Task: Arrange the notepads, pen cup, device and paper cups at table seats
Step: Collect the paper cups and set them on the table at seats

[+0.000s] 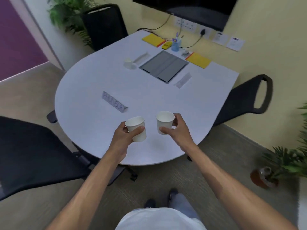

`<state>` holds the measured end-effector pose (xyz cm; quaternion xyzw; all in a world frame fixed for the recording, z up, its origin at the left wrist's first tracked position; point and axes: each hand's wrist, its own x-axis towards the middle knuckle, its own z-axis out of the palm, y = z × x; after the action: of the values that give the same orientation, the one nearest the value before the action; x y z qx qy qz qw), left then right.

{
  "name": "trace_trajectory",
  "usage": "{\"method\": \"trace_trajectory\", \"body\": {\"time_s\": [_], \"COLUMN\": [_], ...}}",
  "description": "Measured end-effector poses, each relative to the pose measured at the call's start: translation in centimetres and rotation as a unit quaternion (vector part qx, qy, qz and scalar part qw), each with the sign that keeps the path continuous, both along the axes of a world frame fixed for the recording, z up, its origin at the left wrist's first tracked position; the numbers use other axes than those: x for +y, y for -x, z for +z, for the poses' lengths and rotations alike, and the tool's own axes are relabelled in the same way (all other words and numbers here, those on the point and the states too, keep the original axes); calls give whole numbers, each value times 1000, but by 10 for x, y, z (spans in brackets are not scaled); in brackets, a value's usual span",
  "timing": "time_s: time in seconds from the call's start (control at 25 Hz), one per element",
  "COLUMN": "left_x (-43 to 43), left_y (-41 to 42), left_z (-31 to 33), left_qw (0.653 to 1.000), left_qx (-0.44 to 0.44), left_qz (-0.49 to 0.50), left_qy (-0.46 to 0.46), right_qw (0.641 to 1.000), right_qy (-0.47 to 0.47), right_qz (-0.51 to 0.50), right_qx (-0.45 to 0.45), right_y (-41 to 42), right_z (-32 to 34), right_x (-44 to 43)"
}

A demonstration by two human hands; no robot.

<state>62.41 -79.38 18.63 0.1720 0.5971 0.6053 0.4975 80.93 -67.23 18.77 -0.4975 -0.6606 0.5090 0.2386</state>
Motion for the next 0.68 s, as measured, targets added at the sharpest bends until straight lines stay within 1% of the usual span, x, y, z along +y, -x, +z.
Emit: {"method": "trace_trajectory", "body": {"time_s": [0.24, 0.36, 0.52, 0.68], "left_x": [17, 33, 64, 97], "left_y": [32, 41, 46, 48], "left_z": [-11, -15, -18, -27], "left_qw": [995, 989, 971, 955], "left_qx": [-24, -33, -62, -82], "left_qz": [97, 142, 222, 270], "left_qy": [23, 33, 65, 96], "right_qw": [993, 986, 968, 955], "right_qy": [15, 6, 18, 1], "right_qz": [110, 159, 228, 266], "right_qx": [-25, -56, -105, -136], "right_y": [88, 127, 166, 189], "right_z": [-35, -65, -109, -149], "right_x": [63, 100, 147, 178]}}
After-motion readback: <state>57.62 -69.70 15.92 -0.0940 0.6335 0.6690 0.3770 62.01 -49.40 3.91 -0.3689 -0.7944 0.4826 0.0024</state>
